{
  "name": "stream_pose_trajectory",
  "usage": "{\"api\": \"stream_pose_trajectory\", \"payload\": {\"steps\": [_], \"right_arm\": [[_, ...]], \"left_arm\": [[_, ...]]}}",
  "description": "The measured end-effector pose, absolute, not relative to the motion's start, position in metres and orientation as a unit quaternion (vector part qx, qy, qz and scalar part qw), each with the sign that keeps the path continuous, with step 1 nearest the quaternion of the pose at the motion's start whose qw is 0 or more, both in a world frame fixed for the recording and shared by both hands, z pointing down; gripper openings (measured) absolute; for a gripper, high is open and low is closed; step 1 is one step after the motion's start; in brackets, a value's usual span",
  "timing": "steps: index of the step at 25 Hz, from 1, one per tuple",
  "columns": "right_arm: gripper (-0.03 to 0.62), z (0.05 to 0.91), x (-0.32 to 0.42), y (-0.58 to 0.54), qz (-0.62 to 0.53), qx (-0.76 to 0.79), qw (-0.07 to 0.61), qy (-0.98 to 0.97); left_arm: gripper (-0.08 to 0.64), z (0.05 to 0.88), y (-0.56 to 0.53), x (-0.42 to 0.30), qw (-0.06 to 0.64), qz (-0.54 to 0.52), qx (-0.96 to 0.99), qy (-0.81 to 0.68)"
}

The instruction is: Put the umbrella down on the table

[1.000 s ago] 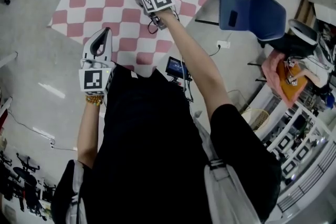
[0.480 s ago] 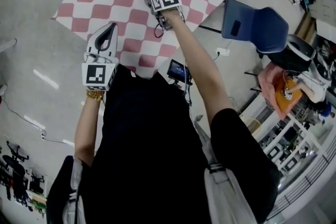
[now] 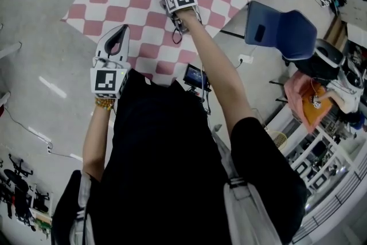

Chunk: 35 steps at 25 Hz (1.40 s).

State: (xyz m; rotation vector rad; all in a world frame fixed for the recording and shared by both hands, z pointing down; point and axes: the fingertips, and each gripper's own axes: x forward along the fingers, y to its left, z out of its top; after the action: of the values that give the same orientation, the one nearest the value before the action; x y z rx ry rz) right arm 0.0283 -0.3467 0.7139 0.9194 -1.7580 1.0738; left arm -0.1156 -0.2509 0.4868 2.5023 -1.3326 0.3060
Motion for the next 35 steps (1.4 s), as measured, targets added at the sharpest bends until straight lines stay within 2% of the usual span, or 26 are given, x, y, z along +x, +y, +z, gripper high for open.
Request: {"api": "stream_pose_trajectory", "payload": {"steps": [16, 30, 35], "right_arm": [[0.204, 0.718, 0.041, -0.344, 0.417, 0.364, 0.456, -0.697], [0.218, 0.719, 0.042, -0.342, 0.429, 0.364, 0.438, -0.702], [0.218, 0.719, 0.045, -0.344, 0.441, 0.378, 0.411, -0.703]], "left_arm": [[0.015, 0.486, -0.256, -0.120, 0.143, 0.113, 0.871, -0.457], [0.015, 0.488, -0.254, -0.114, 0.144, 0.117, 0.876, -0.445], [0.015, 0.492, -0.251, -0.111, 0.153, 0.115, 0.875, -0.445]]}}
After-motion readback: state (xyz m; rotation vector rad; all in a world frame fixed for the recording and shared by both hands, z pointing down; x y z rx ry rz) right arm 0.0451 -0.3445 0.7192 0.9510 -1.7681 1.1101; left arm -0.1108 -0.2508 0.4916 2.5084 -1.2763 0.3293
